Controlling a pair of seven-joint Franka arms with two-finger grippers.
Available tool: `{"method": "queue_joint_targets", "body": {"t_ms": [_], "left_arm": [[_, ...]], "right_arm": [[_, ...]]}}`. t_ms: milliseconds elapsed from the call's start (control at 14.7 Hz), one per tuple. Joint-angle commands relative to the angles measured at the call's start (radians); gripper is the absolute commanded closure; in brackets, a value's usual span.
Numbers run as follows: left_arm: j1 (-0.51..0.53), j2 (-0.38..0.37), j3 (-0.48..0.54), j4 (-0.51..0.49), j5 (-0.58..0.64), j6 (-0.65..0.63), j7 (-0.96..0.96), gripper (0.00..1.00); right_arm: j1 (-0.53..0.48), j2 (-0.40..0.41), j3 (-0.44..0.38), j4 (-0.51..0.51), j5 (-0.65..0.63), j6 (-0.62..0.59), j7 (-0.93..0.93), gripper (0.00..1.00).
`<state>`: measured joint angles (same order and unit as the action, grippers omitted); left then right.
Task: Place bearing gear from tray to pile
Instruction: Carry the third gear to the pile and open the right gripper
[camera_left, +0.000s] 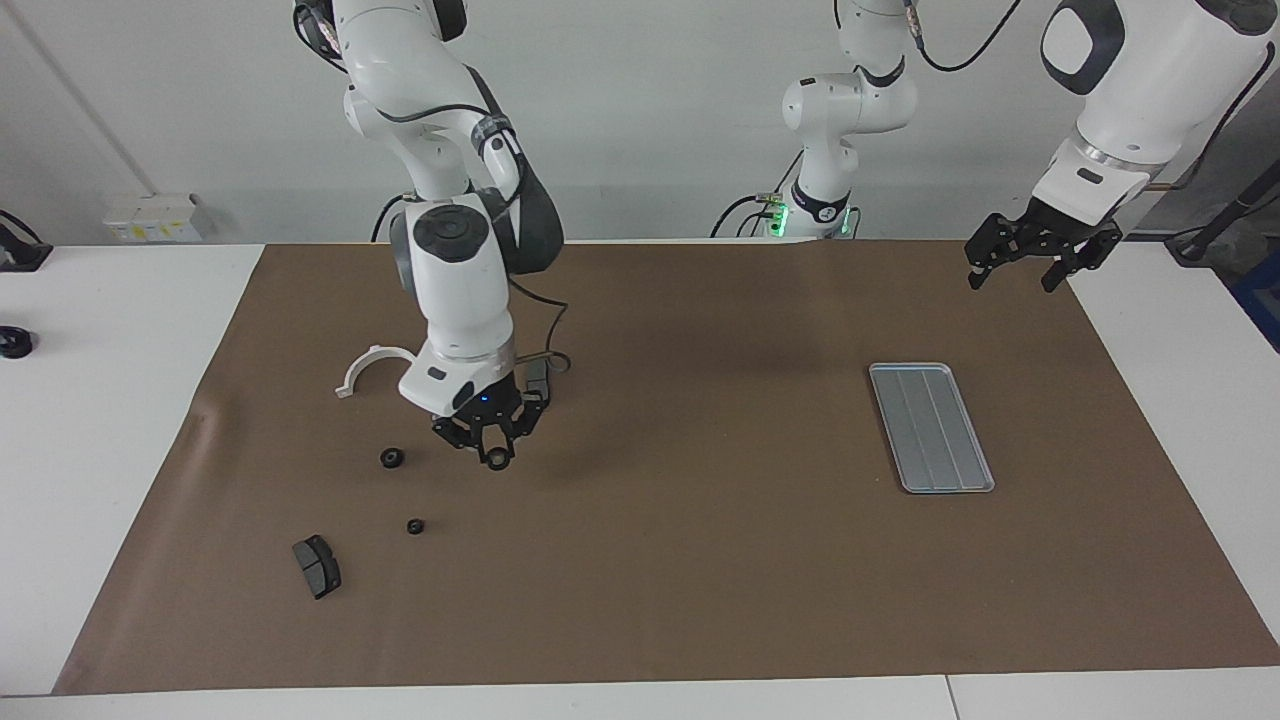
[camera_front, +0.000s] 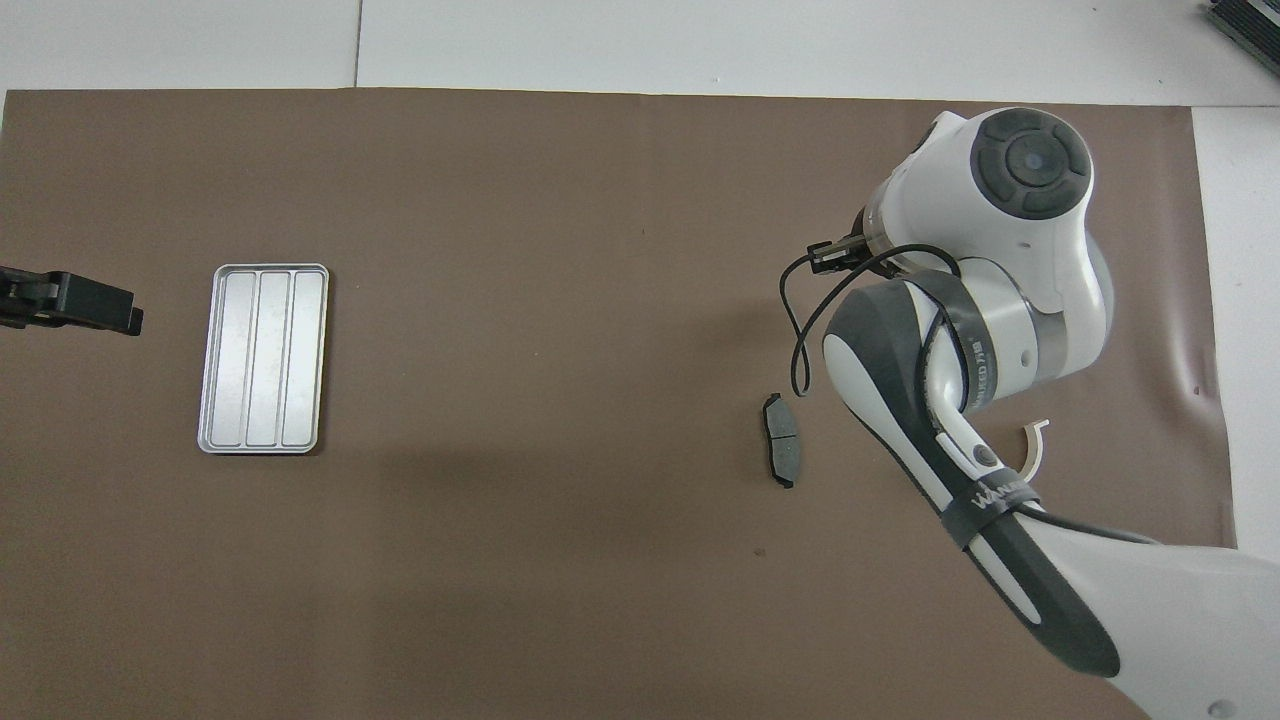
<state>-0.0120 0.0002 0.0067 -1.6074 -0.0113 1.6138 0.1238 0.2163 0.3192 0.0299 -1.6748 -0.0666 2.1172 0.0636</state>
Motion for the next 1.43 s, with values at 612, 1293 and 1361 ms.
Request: {"method": "queue_joint_targets", "body": {"t_ms": [612,1293,1361], "left_arm": [[0.015,-0.028,0.002,-0.025,-0.006,0.005,0.008,0.00],[0.015,-0.028,0.001,-0.025,-0.006,0.005,0.008,0.00],[0.015,-0.028,0.001,-0.025,-0.006,0.005,0.008,0.00]], "right_arm": [[-0.118,-0.146,0.018,-0.373,0.033,0.174,-0.156,1.00],[-0.140,-0.117,0.018,-0.513,0.100,0.389,-0.145,1.00],[-0.141,-0.117,0.016,-0.513,0.100,0.389,-0.148,0.79]]}}
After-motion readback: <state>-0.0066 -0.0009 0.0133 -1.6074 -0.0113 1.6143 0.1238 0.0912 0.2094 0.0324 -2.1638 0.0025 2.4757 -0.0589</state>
